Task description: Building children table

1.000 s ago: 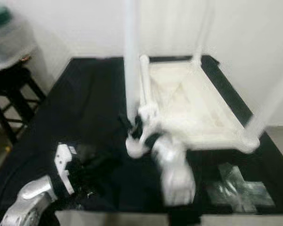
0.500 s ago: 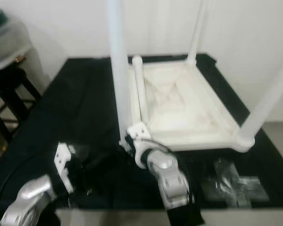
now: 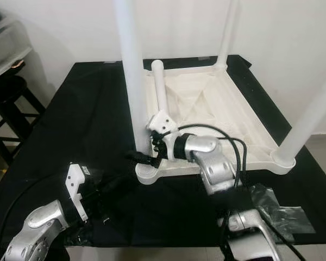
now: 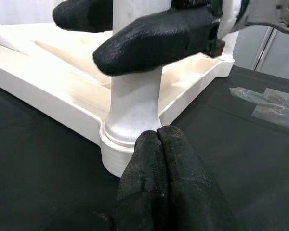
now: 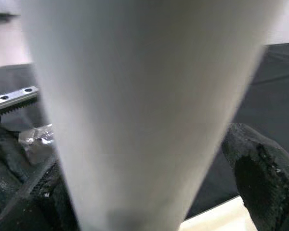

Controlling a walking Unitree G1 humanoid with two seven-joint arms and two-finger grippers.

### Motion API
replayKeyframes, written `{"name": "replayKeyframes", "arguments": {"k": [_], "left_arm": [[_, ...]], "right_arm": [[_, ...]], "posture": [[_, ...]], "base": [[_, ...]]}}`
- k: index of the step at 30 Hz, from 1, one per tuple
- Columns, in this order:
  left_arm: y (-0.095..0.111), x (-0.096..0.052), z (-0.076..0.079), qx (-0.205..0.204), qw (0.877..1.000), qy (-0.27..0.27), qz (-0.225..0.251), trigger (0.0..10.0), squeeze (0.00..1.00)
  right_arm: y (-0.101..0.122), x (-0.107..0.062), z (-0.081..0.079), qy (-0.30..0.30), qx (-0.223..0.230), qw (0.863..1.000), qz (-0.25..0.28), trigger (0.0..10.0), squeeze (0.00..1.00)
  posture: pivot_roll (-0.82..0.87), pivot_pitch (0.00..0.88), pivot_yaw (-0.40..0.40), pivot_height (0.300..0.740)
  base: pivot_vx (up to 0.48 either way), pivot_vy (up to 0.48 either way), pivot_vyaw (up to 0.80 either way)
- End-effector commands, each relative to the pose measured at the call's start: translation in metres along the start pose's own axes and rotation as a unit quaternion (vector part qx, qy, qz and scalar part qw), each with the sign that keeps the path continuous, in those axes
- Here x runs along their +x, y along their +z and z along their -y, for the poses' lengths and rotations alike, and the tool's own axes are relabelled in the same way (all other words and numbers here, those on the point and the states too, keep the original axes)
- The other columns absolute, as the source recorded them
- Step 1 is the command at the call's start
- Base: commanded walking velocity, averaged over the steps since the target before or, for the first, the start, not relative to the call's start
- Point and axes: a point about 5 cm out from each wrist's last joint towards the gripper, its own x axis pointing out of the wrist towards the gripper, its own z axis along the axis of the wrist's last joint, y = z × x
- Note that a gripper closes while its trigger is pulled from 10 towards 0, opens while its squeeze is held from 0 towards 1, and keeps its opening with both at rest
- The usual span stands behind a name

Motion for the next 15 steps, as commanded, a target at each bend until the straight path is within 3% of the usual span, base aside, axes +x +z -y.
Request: {"name": "replayKeyframes", "arguments": {"k": [1,12,14,15], "left_arm": [[-0.003,0.000,0.001,-0.003,1.000,0.002,-0.003,10.0,0.00],[-0.003,0.000,0.002,-0.002,1.000,0.004,-0.002,10.0,0.00],[-0.002,0.000,0.002,-0.003,1.000,0.004,-0.001,10.0,0.00],[-0.002,0.000,0.002,-0.003,1.000,0.003,-0.001,10.0,0.00]], "right_arm": [[0.003,0.000,0.006,0.009,0.006,1.000,0.017,0.0,0.00],[-0.002,-0.002,0.007,0.037,0.010,0.999,0.030,0.0,0.00],[-0.005,-0.003,0.005,0.020,0.014,0.999,0.028,0.0,0.00],[-0.010,-0.002,0.002,-0.021,0.018,0.999,0.021,0.0,0.00]], "posture": [[0.02,0.094,0.037,0.740],[0.01,0.103,0.038,0.740],[0.00,0.106,0.031,0.740],[0.00,0.112,0.028,0.740]], "base": [[0.000,0.000,0.00],[0.000,0.000,0.00],[0.000,0.000,0.00],[0.000,0.000,0.00]]}}
